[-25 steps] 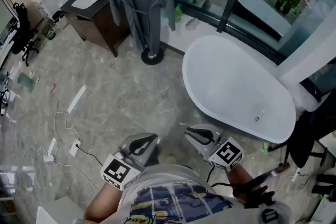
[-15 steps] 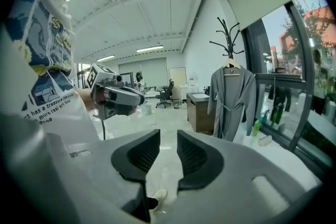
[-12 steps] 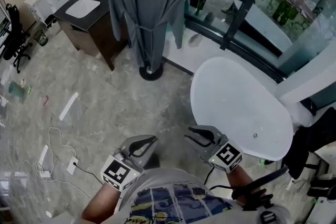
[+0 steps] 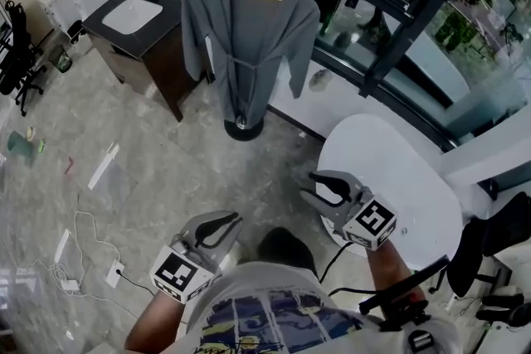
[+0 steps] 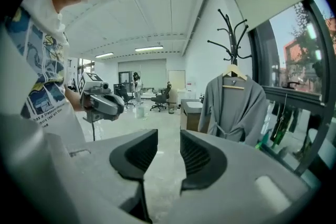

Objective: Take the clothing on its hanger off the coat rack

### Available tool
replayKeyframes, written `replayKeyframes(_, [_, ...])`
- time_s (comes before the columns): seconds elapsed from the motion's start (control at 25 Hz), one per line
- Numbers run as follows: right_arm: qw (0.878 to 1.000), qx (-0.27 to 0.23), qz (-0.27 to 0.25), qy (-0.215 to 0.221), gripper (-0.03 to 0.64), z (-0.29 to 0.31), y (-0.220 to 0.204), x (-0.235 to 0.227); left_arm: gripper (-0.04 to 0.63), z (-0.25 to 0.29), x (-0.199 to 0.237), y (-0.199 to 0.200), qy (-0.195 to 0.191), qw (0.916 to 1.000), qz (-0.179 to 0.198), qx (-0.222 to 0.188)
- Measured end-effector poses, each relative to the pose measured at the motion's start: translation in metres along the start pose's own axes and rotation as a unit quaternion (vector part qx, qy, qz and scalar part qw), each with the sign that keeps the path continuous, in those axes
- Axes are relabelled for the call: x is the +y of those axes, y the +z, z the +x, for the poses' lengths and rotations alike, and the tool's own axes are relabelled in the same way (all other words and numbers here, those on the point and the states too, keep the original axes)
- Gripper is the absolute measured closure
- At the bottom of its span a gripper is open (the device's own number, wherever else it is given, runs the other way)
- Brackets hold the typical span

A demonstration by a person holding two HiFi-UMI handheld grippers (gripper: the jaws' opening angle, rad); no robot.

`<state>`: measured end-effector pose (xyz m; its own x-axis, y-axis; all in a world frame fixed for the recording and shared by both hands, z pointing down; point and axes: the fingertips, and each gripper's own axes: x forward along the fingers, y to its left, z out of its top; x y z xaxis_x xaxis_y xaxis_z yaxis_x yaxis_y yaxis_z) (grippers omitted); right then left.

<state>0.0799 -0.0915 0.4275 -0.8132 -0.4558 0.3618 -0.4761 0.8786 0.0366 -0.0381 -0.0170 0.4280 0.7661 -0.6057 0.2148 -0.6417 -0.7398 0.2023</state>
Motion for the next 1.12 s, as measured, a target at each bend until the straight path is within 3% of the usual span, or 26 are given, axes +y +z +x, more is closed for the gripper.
replayKeyframes(0.36, [0.998, 0.013, -0.061, 0.012, 0.459, 0.069, 0.058, -0.152, 0.543, 0.038, 0.086, 0.042, 0.056, 0.9982, -0.007, -0.018])
replayKeyframes(0.8, [0.989, 0.035, -0.138, -0.027, 0.417, 0.147, 0.145, -0.365, 0.54, 0.104, 0.165, 0.092, 0.109, 0.9934, -0.016, -0.032])
replayKeyframes(1.12, [0.988, 0.069, -0.141, 0.008, 0.368, 0.207, 0.166, -0.447, 0.54, 0.13, 0.195, 0.102, 0.145, 0.9886, -0.021, -0.035])
